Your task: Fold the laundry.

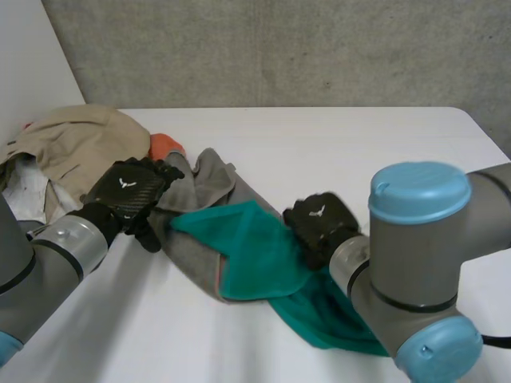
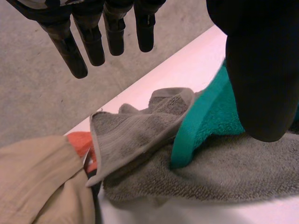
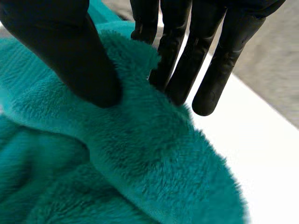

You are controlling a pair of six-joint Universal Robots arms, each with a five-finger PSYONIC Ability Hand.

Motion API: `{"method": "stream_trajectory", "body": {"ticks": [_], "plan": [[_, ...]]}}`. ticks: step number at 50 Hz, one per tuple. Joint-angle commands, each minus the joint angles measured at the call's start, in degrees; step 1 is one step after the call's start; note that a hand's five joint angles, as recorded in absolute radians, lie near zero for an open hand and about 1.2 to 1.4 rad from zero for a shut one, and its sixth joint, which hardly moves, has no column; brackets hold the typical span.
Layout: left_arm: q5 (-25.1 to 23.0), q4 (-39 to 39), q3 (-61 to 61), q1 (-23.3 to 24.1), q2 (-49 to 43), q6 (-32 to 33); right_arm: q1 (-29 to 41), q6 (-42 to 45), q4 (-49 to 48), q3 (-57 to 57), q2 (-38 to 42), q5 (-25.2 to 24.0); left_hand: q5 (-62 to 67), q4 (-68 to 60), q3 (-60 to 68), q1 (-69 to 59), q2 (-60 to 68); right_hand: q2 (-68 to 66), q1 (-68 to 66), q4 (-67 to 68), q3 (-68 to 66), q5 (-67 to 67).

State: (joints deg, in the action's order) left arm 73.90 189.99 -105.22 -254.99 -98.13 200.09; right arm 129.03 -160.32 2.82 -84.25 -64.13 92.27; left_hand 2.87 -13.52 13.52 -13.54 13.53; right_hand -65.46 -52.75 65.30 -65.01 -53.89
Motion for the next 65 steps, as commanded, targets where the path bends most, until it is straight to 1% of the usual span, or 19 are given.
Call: {"method": "stream_trajectory", "body": {"ticks": [1,4,8,10,14,18,26,35,39,42,43,46,50,53,56,57,58,61,65], "plan": [[-0.43,0.38,-0.43,1.34,0.05,0.39,-10.51,3.33,1.22,-3.80,-16.17,2.21,4.24,-3.59,3.59,-3.57,3.58,-14.54,-27.25,14.70,-14.99,-16.11],[-0.52,0.38,-0.52,2.83,-0.04,0.48,-20.09,10.60,1.92,-6.79,-19.70,1.77,4.24,-3.59,3.59,-3.57,3.58,-14.54,-27.25,14.70,-14.99,-16.11],[-0.95,0.81,-0.17,5.29,-2.49,0.83,-27.58,15.64,1.67,-9.60,-21.90,1.68,4.24,-3.59,3.59,-3.57,3.58,-14.54,-27.25,14.70,-14.99,-16.11],[-1.13,0.90,0.27,6.43,-4.77,1.09,-29.87,15.30,1.40,-11.01,-22.96,1.42,4.24,-3.59,3.59,-3.57,3.58,-14.54,-27.25,14.70,-14.99,-16.11],[-0.87,0.90,2.03,10.82,-10.31,3.28,-29.98,13.20,1.05,-12.51,-23.23,-0.07,6.25,-5.60,5.60,-5.58,5.59,-14.54,-27.25,14.70,-14.99,-16.11],[-0.60,0.73,2.39,12.94,-13.56,6.70,-30.06,10.74,1.05,-13.56,-23.14,-1.74,7.60,-6.96,6.95,-6.94,6.95,-14.54,-27.25,14.70,-14.99,-16.11],[-0.25,1.08,3.08,13.91,-16.73,15.58,-30.42,5.81,0.52,-14.89,-22.44,-4.56,14.48,-13.84,13.83,-13.82,13.83,-14.54,-27.25,14.70,-14.99,-16.11],[-0.08,1.17,5.28,13.91,-19.90,17.70,-30.24,5.28,0.08,-15.77,-22.44,-4.91,24.59,-23.94,23.94,-23.93,23.93,-14.54,-27.25,14.70,-14.99,-16.11],[2.12,1.17,6.25,14.00,-21.48,17.88,-30.33,5.19,-0.18,-16.20,-22.44,-4.91,32.81,-32.17,32.16,-32.15,32.16,-14.54,-27.25,14.70,-14.99,-16.11],[3.87,1.43,7.30,14.00,-21.93,17.79,-29.98,5.45,-0.45,-16.47,-22.44,-4.91,53.31,-52.66,52.66,-52.64,52.65,-14.54,-27.25,14.70,-14.99,-16.11],[4.49,2.39,7.83,14.08,-21.84,17.44,-29.98,5.46,-0.45,-16.64,-22.44,-4.91,66.99,-66.34,66.34,-66.33,66.33,-14.54,-27.25,14.70,-14.99,-16.11],[5.02,3.97,8.01,14.08,-21.40,17.62,-29.89,5.54,-0.45,-16.82,-22.44,-4.91,67.13,-66.48,66.48,-66.46,66.47,-14.54,-27.25,14.70,-14.99,-16.11],[8.18,8.37,8.97,13.91,-19.47,17.26,-29.80,5.63,-0.45,-16.82,-22.35,-4.91,67.13,-66.48,66.48,-66.46,66.47,-14.54,-27.25,14.70,-14.99,-16.11],[12.57,11.71,11.17,12.60,-17.01,17.00,-29.89,5.63,-0.45,-16.82,-22.35,-4.91,67.13,-66.48,66.48,-66.46,66.47,-14.54,-27.25,14.70,-14.99,-16.11],[17.84,14.87,14.85,7.07,-15.25,16.91,-29.80,5.72,-0.45,-16.73,-22.27,-4.91,67.13,-66.48,66.48,-66.46,66.47,-14.54,-27.25,14.70,-14.99,-16.11],[19.25,15.57,16.17,4.79,-14.90,16.83,-29.80,5.63,-0.45,-16.73,-22.27,-4.91,67.13,-66.48,66.48,-66.46,66.47,-14.54,-27.25,14.70,-14.99,-16.11],[22.04,16.89,19.14,0.07,-14.29,16.74,-29.80,5.63,-0.45,-16.73,-22.35,-5.00,67.13,-66.48,66.48,-66.46,66.47,-14.54,-27.25,14.70,-14.99,-16.11],[26.10,18.47,24.86,-8.73,-12.97,16.48,-29.71,5.63,-0.45,-16.73,-22.27,-5.00,67.13,-66.48,66.48,-66.46,66.47,-14.54,-27.25,14.70,-14.99,-16.11],[26.21,18.75,28.66,-12.81,-12.61,14.47,-29.19,5.46,-0.45,-16.82,-22.27,-5.09,67.13,-66.48,66.48,-66.46,66.47,-14.54,-27.25,14.70,-14.99,-16.11]]}}
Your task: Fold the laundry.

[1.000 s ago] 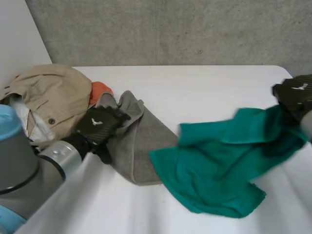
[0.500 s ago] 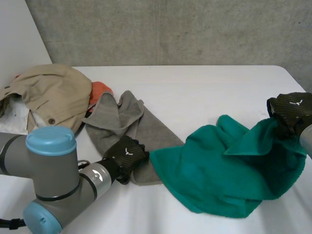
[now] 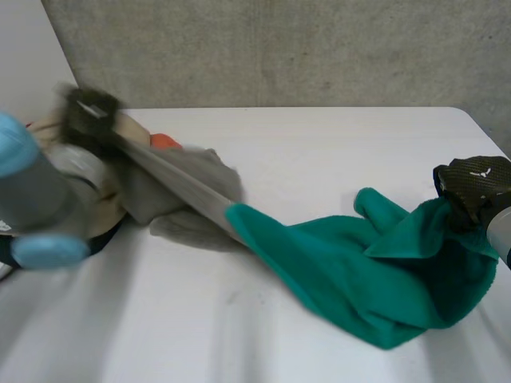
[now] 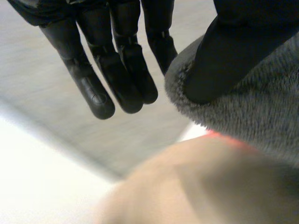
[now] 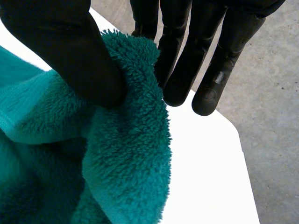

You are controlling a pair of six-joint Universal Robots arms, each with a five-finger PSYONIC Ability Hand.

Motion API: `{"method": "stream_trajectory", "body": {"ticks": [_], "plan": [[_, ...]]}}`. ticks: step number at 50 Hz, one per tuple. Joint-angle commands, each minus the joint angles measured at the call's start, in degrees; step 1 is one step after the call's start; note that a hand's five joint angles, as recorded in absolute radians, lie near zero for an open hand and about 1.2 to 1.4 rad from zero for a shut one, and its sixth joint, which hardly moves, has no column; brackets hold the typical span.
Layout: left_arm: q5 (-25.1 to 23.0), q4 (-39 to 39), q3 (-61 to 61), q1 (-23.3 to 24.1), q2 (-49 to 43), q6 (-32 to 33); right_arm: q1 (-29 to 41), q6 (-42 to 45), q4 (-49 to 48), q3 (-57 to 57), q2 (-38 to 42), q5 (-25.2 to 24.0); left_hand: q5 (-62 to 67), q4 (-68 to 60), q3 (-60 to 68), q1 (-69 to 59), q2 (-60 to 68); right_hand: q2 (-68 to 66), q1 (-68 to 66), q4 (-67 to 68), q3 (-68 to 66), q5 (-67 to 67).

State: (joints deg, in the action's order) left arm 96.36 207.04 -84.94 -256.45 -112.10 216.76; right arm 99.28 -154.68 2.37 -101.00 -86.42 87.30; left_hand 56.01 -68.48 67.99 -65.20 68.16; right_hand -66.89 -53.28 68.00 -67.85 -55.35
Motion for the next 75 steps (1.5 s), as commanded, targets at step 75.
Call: {"method": "stream_trajectory", "body": {"ticks": [75], "plan": [[-10.67,-8.49,-3.65,20.38,8.55,-8.10,-0.76,-6.32,22.86,13.01,-3.32,-14.88,13.99,-11.52,12.01,-14.80,11.84,56.89,43.28,-58.00,57.85,55.35]]}}
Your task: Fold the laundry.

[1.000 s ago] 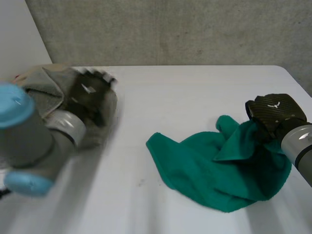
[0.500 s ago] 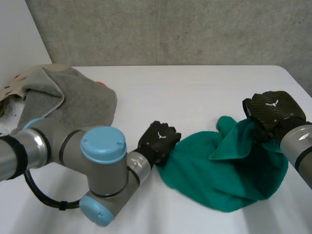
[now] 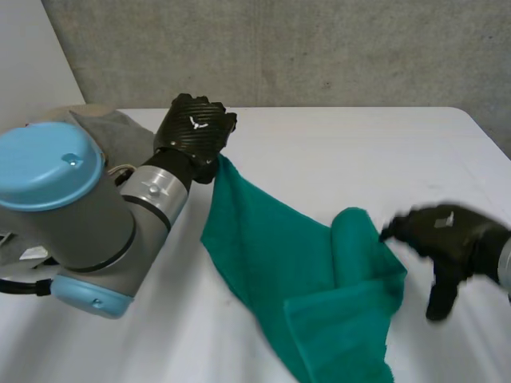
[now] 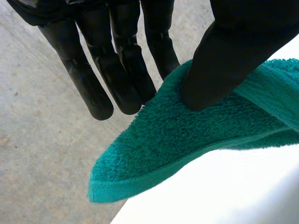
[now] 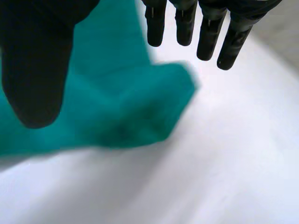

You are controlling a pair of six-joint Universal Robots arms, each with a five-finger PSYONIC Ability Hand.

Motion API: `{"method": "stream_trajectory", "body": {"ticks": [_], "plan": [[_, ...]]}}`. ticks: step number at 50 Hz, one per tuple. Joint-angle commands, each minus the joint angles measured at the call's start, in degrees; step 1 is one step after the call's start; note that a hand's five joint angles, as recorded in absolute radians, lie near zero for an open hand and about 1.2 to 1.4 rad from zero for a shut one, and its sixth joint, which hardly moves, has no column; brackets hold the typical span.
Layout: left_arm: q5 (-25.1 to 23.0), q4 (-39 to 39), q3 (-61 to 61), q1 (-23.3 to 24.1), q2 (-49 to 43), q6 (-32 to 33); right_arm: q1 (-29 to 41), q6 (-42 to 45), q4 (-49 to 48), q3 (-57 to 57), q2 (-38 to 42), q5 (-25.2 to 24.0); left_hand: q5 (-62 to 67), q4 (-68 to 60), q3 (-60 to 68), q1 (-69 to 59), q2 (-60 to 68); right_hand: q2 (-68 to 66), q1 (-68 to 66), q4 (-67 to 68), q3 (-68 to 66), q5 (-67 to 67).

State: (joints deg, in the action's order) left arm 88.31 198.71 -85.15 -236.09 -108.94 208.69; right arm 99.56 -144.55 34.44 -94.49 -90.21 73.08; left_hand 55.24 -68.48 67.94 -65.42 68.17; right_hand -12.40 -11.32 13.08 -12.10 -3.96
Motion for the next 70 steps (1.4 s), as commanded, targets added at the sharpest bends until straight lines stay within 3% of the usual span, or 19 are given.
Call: {"method": "stream_trajectory", "body": {"ticks": [1,6,11,20,23,25,26,29,32,33,35,38,44,49,55,61,63,66,70], "plan": [[-2.96,-0.17,-3.88,0.02,6.19,-0.04,-1.03,-17.42,-9.48,7.30,0.73,-0.65,14.76,-11.52,12.06,-14.58,11.83,2.40,1.32,-3.08,2.10,3.96],[-6.21,-0.26,-6.26,0.19,10.50,0.05,-0.25,-19.10,-9.66,11.87,7.57,-0.83,14.76,-11.52,12.06,-14.58,11.83,2.40,1.32,-3.08,2.10,3.96],[-8.41,-0.35,-7.66,0.37,15.50,0.23,5.99,-18.75,-10.18,19.42,19.52,-0.39,14.76,-11.52,12.06,-14.58,11.83,2.40,1.32,-3.08,2.10,3.96],[-9.21,-0.17,-7.58,0.55,19.30,0.23,10.57,-17.17,-12.99,29.10,36.93,1.54,14.76,-11.52,12.06,-14.58,11.83,2.40,1.32,-3.08,2.10,3.96],[-9.21,-0.17,-7.49,0.55,18.95,0.23,11.62,-15.33,-17.21,30.68,41.33,4.61,14.76,-11.52,12.06,-14.58,11.83,2.40,1.32,-3.08,2.10,3.96],[-9.21,-0.17,-7.32,0.46,18.68,0.23,12.41,-13.84,-18.70,31.38,43.00,6.81,14.76,-11.52,12.06,-14.58,11.83,-8.21,-9.29,7.53,-8.51,-6.66],[-9.21,-0.17,-7.14,0.37,18.51,0.23,12.85,-12.09,-19.49,32.26,44.23,9.17,14.76,-11.52,12.06,-14.58,11.83,-25.77,-26.85,25.08,-26.06,-24.21],[-9.56,0.01,-6.79,0.11,18.33,0.23,13.20,-9.36,-20.12,34.02,45.03,11.56,14.76,-11.52,12.06,-14.58,11.83,-54.13,-55.21,53.44,-54.42,-52.57],[-10.44,0.27,-5.56,-0.33,18.07,0.31,13.47,-6.54,-19.94,36.22,45.29,12.97,14.76,-11.52,12.06,-14.58,11.83,-61.43,-62.51,60.75,-61.73,-59.88],[-10.70,0.27,-5.12,-0.33,17.89,0.32,13.64,-6.45,-19.94,36.40,45.12,12.88,14.76,-11.52,12.06,-14.58,11.83,-61.61,-62.68,60.92,-61.90,-60.05],[-11.23,0.27,-3.89,-0.42,17.45,0.23,13.82,-6.18,-19.77,36.14,44.77,12.79,14.76,-11.52,12.06,-14.58,11.83,-49.08,-50.15,48.39,-49.37,-47.52],[-11.32,-0.08,-3.01,-0.60,17.01,0.23,14.34,-6.18,-19.50,35.26,43.89,12.80,14.76,-11.52,12.06,-14.58,11.83,2.40,1.32,-3.08,2.10,3.96],[-11.41,0.01,-3.10,-0.42,17.89,0.23,14.96,-7.85,-19.85,32.97,41.87,10.08,14.76,-11.52,12.06,-14.58,11.83,2.40,1.32,-3.08,2.10,3.96],[-11.49,0.18,-2.75,-0.33,19.29,0.31,14.96,-9.69,-19.24,32.44,43.44,3.49,14.76,-11.52,12.06,-14.58,11.83,2.40,1.32,-3.08,2.10,3.96],[-11.49,0.01,-1.43,-0.33,19.91,0.23,15.05,-10.84,-17.57,33.32,46.17,1.28,14.76,-11.52,12.06,-14.58,11.83,2.40,1.32,-3.08,2.10,3.96],[-11.49,-0.08,-0.81,-0.42,19.74,0.23,15.05,-11.45,-17.66,35.16,47.93,1.63,14.76,-11.52,12.06,-14.58,11.83,-33.94,-35.01,33.25,-34.23,-32.38],[-11.49,0.01,-0.81,-0.42,19.74,0.23,15.05,-11.72,-17.57,35.61,48.28,1.63,14.76,-11.52,12.06,-14.58,11.83,-36.54,-37.61,35.85,-36.83,-34.98],[-11.49,0.09,-0.90,-0.42,19.74,0.23,15.05,-11.81,-17.57,35.78,48.46,1.63,14.76,-11.52,12.06,-14.58,11.83,-34.54,-35.61,33.85,-34.83,-32.98],[-11.49,0.09,-0.81,-0.51,19.74,0.23,15.05,-11.46,-17.57,35.61,48.37,1.72,14.76,-11.52,12.06,-14.58,11.83,-16.89,-17.96,16.20,-17.18,-15.33]]}}
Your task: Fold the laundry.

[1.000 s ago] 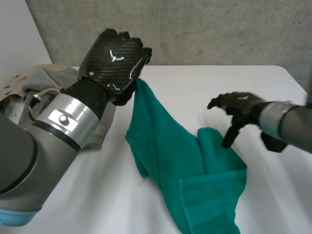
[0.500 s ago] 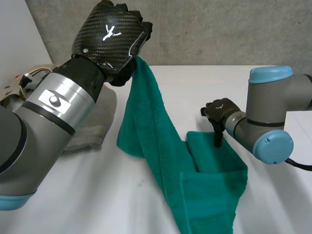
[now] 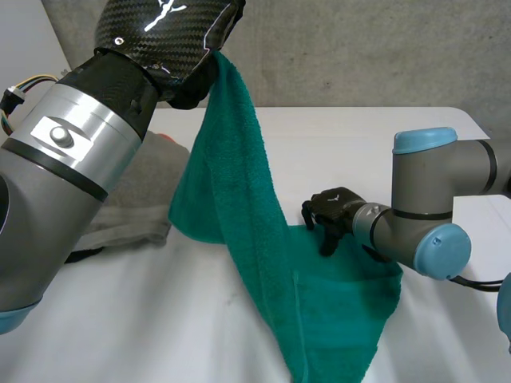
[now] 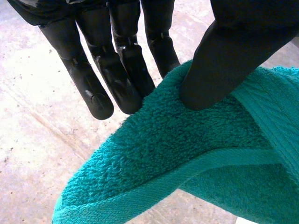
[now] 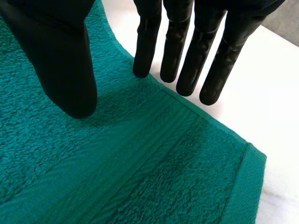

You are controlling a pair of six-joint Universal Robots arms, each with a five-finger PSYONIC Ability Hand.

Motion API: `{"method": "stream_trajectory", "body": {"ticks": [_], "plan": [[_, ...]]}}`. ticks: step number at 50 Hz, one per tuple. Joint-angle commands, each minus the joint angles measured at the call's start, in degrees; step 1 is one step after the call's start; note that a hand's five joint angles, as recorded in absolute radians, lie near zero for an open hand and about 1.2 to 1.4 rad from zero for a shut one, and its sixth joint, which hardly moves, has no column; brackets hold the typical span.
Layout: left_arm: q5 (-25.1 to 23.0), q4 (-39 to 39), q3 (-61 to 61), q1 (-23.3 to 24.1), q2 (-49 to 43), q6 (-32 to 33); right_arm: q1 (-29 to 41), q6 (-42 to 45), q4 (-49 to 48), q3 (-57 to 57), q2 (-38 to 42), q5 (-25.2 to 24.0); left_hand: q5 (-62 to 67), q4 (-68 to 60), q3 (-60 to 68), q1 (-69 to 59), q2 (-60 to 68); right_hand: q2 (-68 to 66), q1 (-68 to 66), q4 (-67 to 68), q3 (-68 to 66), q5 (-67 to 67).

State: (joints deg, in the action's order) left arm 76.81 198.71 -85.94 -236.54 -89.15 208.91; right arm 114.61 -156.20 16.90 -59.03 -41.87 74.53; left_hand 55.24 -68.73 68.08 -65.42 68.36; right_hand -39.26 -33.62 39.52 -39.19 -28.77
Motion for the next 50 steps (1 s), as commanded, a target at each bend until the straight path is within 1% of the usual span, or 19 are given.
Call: {"method": "stream_trajectory", "body": {"ticks": [1,4,11,15,19,21,23,24,25,30,34,37,40,41,43,44,45,48,50], "plan": [[0.00,0.10,0.07,-0.06,0.03,0.00,0.00,0.19,-0.02,-0.12,-0.06,0.27,14.76,-11.27,11.92,-14.58,11.64,12.83,7.19,-13.09,12.76,12.34],[0.00,0.10,0.33,-0.06,0.03,0.00,0.00,0.10,-0.02,-0.48,-0.41,0.27,14.76,-11.27,11.92,-14.58,11.64,15.88,10.24,-16.14,15.81,15.39],[0.00,0.01,1.65,0.03,1.35,0.00,0.00,0.19,-0.11,-1.00,-0.50,0.27,14.76,-11.27,11.92,-14.58,11.64,16.73,11.09,-16.98,16.66,16.24],[0.00,0.10,2.00,-0.06,2.23,-0.09,0.00,0.28,-0.20,-1.35,-0.15,0.27,14.76,-11.27,11.92,-14.58,11.64,15.22,9.58,-15.48,15.15,14.73],[0.00,0.10,2.44,0.03,2.41,-0.09,0.00,0.19,-0.55,-1.79,0.03,0.27,14.76,-11.27,11.92,-14.58,11.64,10.19,4.55,-10.44,10.12,9.70],[0.00,0.10,2.79,-0.06,2.58,-0.09,0.08,0.28,-0.55,-1.88,0.12,0.35,14.76,-11.27,11.92,-14.58,11.64,-2.22,-7.86,1.97,-2.29,-2.71],[0.00,0.10,2.88,-0.06,2.58,-0.09,0.00,0.19,-0.64,-1.88,0.03,0.44,14.76,-11.27,11.92,-14.58,11.64,-17.50,-23.14,17.25,-17.57,-17.99],[0.00,0.10,2.88,-0.06,2.58,-0.09,0.08,0.10,-0.81,-1.88,-0.14,0.88,14.76,-11.27,11.92,-14.58,11.64,-37.90,-43.54,37.65,-37.97,-38.39],[0.00,0.10,2.80,-0.15,2.58,-0.09,0.08,0.02,-1.08,-1.88,-0.49,1.23,14.76,-11.27,11.92,-14.58,11.64,-40.71,-46.35,40.46,-40.78,-41.20],[0.00,-0.07,1.92,-1.29,2.06,-0.17,0.00,-0.34,-3.36,-1.88,-3.04,3.78,14.76,-11.27,11.92,-14.58,11.64,-40.74,-46.38,40.48,-40.81,-41.23],[-0.09,0.28,1.13,-3.48,0.74,-0.17,0.00,-0.16,-5.56,-1.53,-6.03,4.92,14.76,-11.27,11.92,-14.58,11.64,-40.74,-46.38,40.48,-40.81,-41.23],[-0.26,0.54,2.62,-5.33,-2.51,0.00,-0.44,-0.25,-8.63,0.57,-7.52,6.15,14.76,-11.27,11.92,-14.58,11.64,-40.74,-46.38,40.48,-40.81,-41.23],[-0.79,2.20,8.31,-7.44,-6.55,-0.09,-0.88,-0.42,-13.19,4.61,-9.72,10.19,14.76,-11.27,11.92,-14.58,11.64,-40.74,-46.38,40.48,-40.81,-41.23],[-0.62,3.26,11.20,-8.31,-8.04,-0.09,-0.97,-0.60,-16.25,5.84,-11.64,12.63,14.76,-11.27,11.92,-14.58,11.64,-40.74,-46.38,40.48,-40.81,-41.23],[-0.35,4.32,14.21,-9.20,-9.45,0.00,-1.23,-0.60,-20.30,6.29,-14.11,14.32,14.76,-11.27,11.92,-14.58,11.64,-40.74,-46.38,40.48,-40.81,-41.23],[-0.26,4.76,15.61,-9.64,-9.98,0.09,-1.49,-0.51,-22.33,6.20,-15.51,14.94,14.76,-11.27,11.92,-14.58,11.64,-40.74,-46.38,40.48,-40.81,-41.23],[0.00,5.54,18.50,-10.60,-10.94,0.09,-2.02,-0.60,-26.35,5.68,-18.31,15.47,14.76,-11.27,11.92,-14.58,11.64,-40.74,-46.38,40.48,-40.81,-41.23],[0.44,6.43,21.16,-11.57,-11.74,-0.09,-2.20,-0.51,-31.39,3.22,-22.63,15.56,14.76,-11.27,11.92,-14.58,11.64,-40.74,-46.38,40.48,-40.81,-41.23],[0.97,7.22,21.87,-11.93,-11.75,-0.09,-2.46,-0.43,-34.47,0.32,-26.94,15.56,14.76,-11.27,11.92,-14.58,11.64,-40.74,-46.38,40.48,-40.81,-41.23]]}}
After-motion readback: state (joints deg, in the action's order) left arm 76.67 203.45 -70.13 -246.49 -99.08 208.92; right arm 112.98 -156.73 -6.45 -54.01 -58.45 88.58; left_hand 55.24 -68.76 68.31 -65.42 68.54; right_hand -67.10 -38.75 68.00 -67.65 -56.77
